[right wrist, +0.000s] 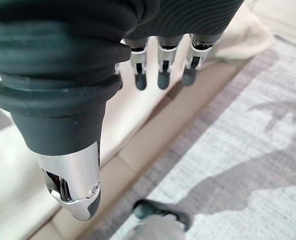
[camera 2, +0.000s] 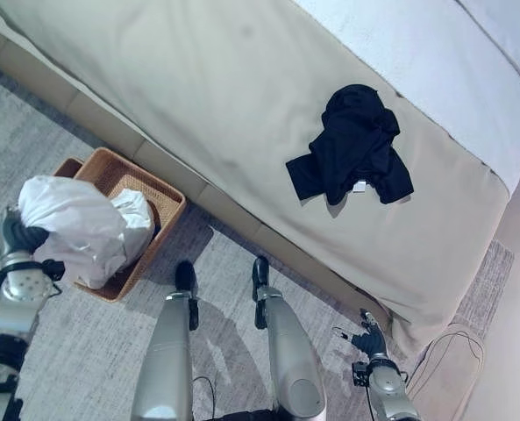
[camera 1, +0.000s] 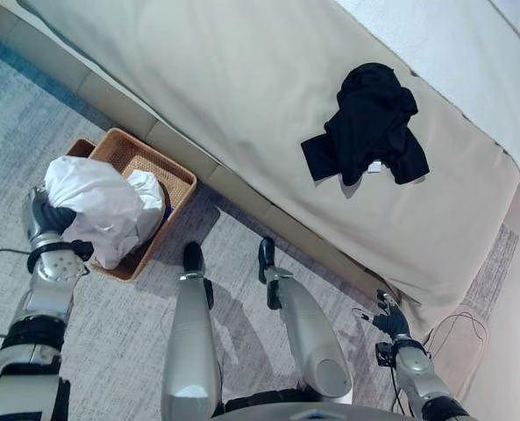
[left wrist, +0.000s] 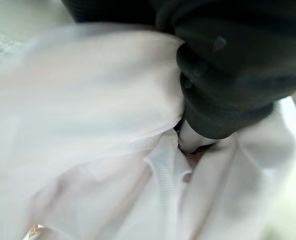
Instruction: Pick up clothes into the bucket
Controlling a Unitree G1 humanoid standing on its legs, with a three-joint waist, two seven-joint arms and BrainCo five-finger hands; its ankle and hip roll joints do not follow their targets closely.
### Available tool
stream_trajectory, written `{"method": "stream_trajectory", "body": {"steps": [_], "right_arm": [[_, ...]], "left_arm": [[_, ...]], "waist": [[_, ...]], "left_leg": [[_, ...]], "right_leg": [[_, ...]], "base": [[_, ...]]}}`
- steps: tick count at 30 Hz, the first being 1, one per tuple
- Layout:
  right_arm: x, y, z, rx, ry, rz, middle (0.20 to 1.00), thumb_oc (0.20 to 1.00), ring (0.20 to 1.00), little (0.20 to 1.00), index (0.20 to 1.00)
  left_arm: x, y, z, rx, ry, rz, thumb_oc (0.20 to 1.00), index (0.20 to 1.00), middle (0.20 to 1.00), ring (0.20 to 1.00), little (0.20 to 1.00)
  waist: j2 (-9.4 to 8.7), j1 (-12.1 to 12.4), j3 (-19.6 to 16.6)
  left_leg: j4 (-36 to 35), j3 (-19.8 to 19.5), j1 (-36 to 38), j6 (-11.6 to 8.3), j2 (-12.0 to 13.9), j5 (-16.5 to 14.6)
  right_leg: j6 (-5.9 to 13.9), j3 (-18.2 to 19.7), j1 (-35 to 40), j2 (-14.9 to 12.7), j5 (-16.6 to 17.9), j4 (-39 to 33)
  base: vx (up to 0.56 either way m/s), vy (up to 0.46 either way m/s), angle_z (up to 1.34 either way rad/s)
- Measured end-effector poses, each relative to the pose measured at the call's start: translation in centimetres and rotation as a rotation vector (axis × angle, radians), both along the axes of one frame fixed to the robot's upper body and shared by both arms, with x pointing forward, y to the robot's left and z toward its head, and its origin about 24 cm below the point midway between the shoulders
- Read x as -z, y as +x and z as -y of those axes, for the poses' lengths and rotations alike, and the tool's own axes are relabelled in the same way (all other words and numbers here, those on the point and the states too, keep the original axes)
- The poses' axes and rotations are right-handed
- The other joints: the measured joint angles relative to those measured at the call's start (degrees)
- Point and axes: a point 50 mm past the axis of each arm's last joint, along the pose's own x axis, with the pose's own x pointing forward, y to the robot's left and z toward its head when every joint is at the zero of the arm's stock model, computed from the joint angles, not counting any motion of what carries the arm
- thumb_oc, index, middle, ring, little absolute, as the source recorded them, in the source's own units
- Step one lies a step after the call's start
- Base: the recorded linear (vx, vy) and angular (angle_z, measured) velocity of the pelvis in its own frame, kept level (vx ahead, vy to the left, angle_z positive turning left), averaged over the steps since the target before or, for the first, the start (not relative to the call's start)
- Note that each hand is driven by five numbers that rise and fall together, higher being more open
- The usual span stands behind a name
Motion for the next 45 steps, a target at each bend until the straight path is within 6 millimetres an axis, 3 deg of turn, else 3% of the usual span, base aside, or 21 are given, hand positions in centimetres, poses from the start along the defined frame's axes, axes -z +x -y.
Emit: {"method": "stream_trajectory", "body": {"steps": [3, 7, 15, 18, 21, 24, 25, 29, 34, 37, 40, 43, 44, 45], "right_arm": [[-0.2, 0.4, -0.2, 0.005, -0.012, 0.014, 1.0, 1.0, 1.0, 1.0, 1.0], [-0.4, 1.0, -0.7, 0.004, -0.011, 0.036, 1.0, 1.0, 1.0, 1.0, 1.0], [-1.8, 2.4, -1.8, -0.019, -0.021, 0.114, 1.0, 1.0, 1.0, 1.0, 1.0], [-4.1, 4.5, -2.6, -0.052, -0.02, 0.244, 1.0, 1.0, 1.0, 1.0, 1.0], [-7.3, 6.7, -3.4, -0.082, -0.009, 0.403, 1.0, 1.0, 1.0, 1.0, 1.0], [-9.2, 8.0, -3.8, -0.098, -0.003, 0.484, 1.0, 1.0, 1.0, 1.0, 1.0], [-10.4, 8.5, -4.0, -0.115, -0.003, 0.541, 1.0, 1.0, 1.0, 1.0, 1.0], [-12.2, 9.4, -4.3, -0.131, -0.004, 0.617, 1.0, 1.0, 1.0, 1.0, 1.0], [-13.9, 9.9, -3.1, -0.029, -0.093, 0.694, 1.0, 1.0, 1.0, 1.0, 1.0], [-16.1, 10.7, -1.2, 0.108, -0.204, 0.775, 1.0, 1.0, 1.0, 1.0, 1.0], [-18.1, 12.4, 0.2, 0.202, -0.304, 0.816, 1.0, 1.0, 1.0, 1.0, 1.0], [-19.9, 13.7, 4.2, 0.328, -0.476, 0.784, 1.0, 1.0, 1.0, 1.0, 1.0], [-21.4, 14.1, 6.1, 0.425, -0.516, 0.779, 1.0, 1.0, 1.0, 1.0, 1.0], [-22.0, 14.3, 6.5, 0.457, -0.519, 0.794, 1.0, 1.0, 1.0, 1.0, 1.0]], "left_arm": [[-0.2, 1.1, -0.1, -0.029, -0.03, -0.005, 1.0, 1.0, 1.0, 1.0, 1.0], [0.6, 1.1, -0.1, -0.068, -0.083, -0.034, 1.0, 1.0, 1.0, 1.0, 1.0], [4.3, -0.7, -0.5, -0.18, -0.148, -0.124, 1.0, 1.0, 1.0, 1.0, 1.0], [6.1, -1.4, 0.3, -0.188, -0.192, -0.144, 1.0, 1.0, 1.0, 1.0, 1.0], [8.3, -2.0, 2.5, -0.142, -0.254, -0.158, 1.0, 1.0, 1.0, 1.0, 1.0], [10.7, -2.7, 5.0, -0.098, -0.326, -0.194, 1.0, 1.0, 1.0, 1.0, 1.0], [11.8, -2.9, 6.5, -0.061, -0.382, -0.202, 1.0, 1.0, 1.0, 1.0, 1.0], [14.8, -4.1, 10.8, 0.052, -0.5, -0.267, 1.0, 1.0, 1.0, 1.0, 1.0], [16.6, -5.2, 15.0, 0.158, -0.629, -0.293, 1.0, 1.0, 1.0, 1.0, 1.0], [17.4, -6.0, 17.5, 0.278, -0.598, -0.369, 1.0, 1.0, 1.0, 1.0, 1.0], [18.5, -7.2, 17.8, 0.284, -0.605, -0.425, 1.0, 1.0, 1.0, 1.0, 1.0], [19.3, -8.3, 18.5, 0.323, -0.595, -0.479, 1.0, 1.0, 1.0, 1.0, 1.0], [19.7, -8.9, 18.7, 0.345, -0.572, -0.512, 1.0, 1.0, 1.0, 1.0, 1.0], [19.9, -9.2, 18.7, 0.34, -0.573, -0.523, 1.0, 1.0, 1.0, 1.0, 1.0]], "waist": [[-0.06, -0.8, 0.0], [-0.07, -1.1, 0.0], [-0.05, -1.2, 0.0], [0.03, -1.2, 0.0], [0.32, -0.2, 0.2], [1.23, 1.1, 0.5], [2.38, 2.5, 1.0], [5.27, 3.7, 1.2], [9.26, 4.9, 1.1], [13.61, 5.2, 0.5], [16.17, 6.2, -0.2], [19.71, 6.8, -2.4], [20.94, 6.7, -3.2], [21.31, 6.6, -3.4]], "left_leg": [[2.5, -0.5, -3.9, 0.18, -0.8, -1.0], [3.7, -0.8, -6.5, 0.53, -1.4, -1.2], [1.8, -0.1, -6.3, 1.35, -1.4, -0.4], [-0.8, 0.7, -3.1, 1.7, -1.5, 0.2], [-5.6, 1.4, 2.3, 1.66, -2.0, 1.6], [-8.7, 1.7, 7.0, 1.32, -2.3, 2.7], [-10.5, 1.2, 9.3, 1.43, -2.6, 3.5], [-15.6, 0.4, 15.6, 0.96, -3.5, 5.2], [-22.6, -2.6, 21.2, 0.05, -4.4, 8.7], [-27.9, -5.6, 23.0, -0.91, -4.0, 11.4], [-29.7, -5.7, 23.9, -0.67, -4.0, 12.5], [-31.3, -5.9, 23.8, -0.27, -4.1, 13.2], [-31.9, -5.9, 23.6, -0.2, -4.1, 13.5], [-31.9, -5.9, 23.4, -0.21, -4.1, 13.5]], "right_leg": [[-0.42, -0.1, -4.2, -1.0, -1.8, 3.7], [-0.17, -0.2, -7.1, -1.8, -2.4, 5.3], [-0.2, 0.2, -7.8, -2.0, -2.4, 4.8], [-0.33, 0.8, -5.5, -2.1, -1.8, 2.9], [-0.06, 1.3, -1.5, -2.6, -1.5, 0.7], [-0.13, 1.4, 2.2, -3.1, -1.6, -0.3], [-0.27, 0.8, 4.3, -3.4, -1.8, -1.0], [-0.51, -0.4, 9.2, -4.4, -2.8, -1.7], [-0.64, -3.4, 13.3, -5.6, -4.1, -2.0], [-1.06, -6.3, 14.2, -6.1, -4.7, -2.5], [-1.63, -6.3, 13.2, -6.4, -5.9, -0.3], [-2.01, -6.2, 11.6, -6.5, -6.8, 1.5], [-2.33, -6.1, 10.6, -6.7, -7.3, 2.5], [-2.56, -6.1, 10.2, -6.9, -7.6, 3.1]], "base": [[0.02, -0.008, 0.14], [0.04, 0.022, 0.05], [0.01, 0.004, -0.02], [0.01, -0.03, -0.07], [0.01, -0.044, 0.04], [0.02, -0.07, 0.08], [0.02, -0.075, 0.18], [0.01, -0.093, 0.23], [0.01, -0.128, 0.35], [0.01, -0.051, 0.38], [0.01, -0.036, 0.13], [-0.01, -0.044, 0.04], [0.0, -0.063, 0.05], [0.0, -0.061, 0.01]]}}
